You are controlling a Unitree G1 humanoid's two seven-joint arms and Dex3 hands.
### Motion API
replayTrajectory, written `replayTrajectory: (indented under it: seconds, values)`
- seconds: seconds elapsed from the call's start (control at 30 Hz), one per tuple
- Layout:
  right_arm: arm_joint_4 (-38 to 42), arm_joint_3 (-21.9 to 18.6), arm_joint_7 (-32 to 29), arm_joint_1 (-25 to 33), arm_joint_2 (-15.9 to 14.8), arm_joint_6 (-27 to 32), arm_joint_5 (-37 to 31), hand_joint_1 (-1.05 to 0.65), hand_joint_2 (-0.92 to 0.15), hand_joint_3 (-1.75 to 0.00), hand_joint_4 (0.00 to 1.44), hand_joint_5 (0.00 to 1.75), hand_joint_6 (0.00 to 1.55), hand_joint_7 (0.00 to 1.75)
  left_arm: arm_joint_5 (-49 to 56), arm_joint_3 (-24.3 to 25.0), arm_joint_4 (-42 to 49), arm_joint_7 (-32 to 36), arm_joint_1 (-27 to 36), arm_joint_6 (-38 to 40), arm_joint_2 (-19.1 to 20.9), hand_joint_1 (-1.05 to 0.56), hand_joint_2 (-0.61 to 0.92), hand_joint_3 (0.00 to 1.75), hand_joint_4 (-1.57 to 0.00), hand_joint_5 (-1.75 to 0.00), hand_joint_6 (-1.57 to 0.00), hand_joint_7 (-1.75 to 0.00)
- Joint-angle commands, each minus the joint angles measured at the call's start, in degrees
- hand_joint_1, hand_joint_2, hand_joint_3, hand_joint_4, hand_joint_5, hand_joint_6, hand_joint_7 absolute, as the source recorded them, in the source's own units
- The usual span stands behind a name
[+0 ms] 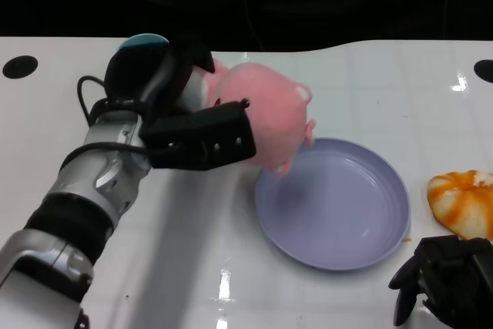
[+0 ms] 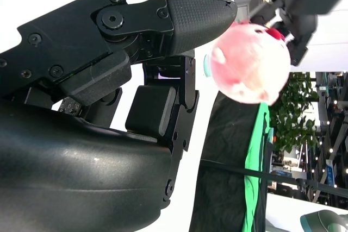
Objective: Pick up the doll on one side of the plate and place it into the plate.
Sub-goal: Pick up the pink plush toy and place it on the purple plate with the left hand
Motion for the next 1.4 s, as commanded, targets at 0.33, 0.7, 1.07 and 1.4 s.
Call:
replayTrajectory:
  seconds: [0.33,0.7,1.07,1.4]
  values:
    - [-0.7,0.0,0.3,0.3,-0.3,0.5,0.9,-1.0,-0.8,-0.4,1.29,1.12,1.36,0.62,-0.7,-0.7,-0.4,-3.7,-3.7,0.7,-6.2,-0.24,0.74,0.67,-0.88,-1.75,-0.62,-1.75]
    - [-0.7,0.4,0.6,0.6,-0.2,-1.3,0.3,-1.0,-0.8,-0.41,1.3,1.12,1.37,0.61,-1.6,-1.3,7.2,-3.2,-7.7,0.2,-12.0,-0.22,0.75,0.71,-0.89,-1.75,-0.58,-1.63]
    - [-0.9,1.1,-0.5,0.8,-0.4,-2.1,-1.2,-1.02,-0.86,-0.32,1.3,1.13,1.36,0.63,-1.9,-2.7,11.3,-3.6,-8.5,-1.3,-14.6,-0.22,0.7,0.68,-0.89,-1.75,-0.61,-1.71]
    - [-1.3,1.4,-0.7,1.1,-0.3,-1.9,-0.8,-1.0,-0.87,-0.27,1.3,1.12,1.37,0.61,-3.3,-2.1,16.1,-4.2,-8.8,-4.4,-17.1,-0.21,0.69,0.69,-0.87,-1.75,-0.63,-1.75]
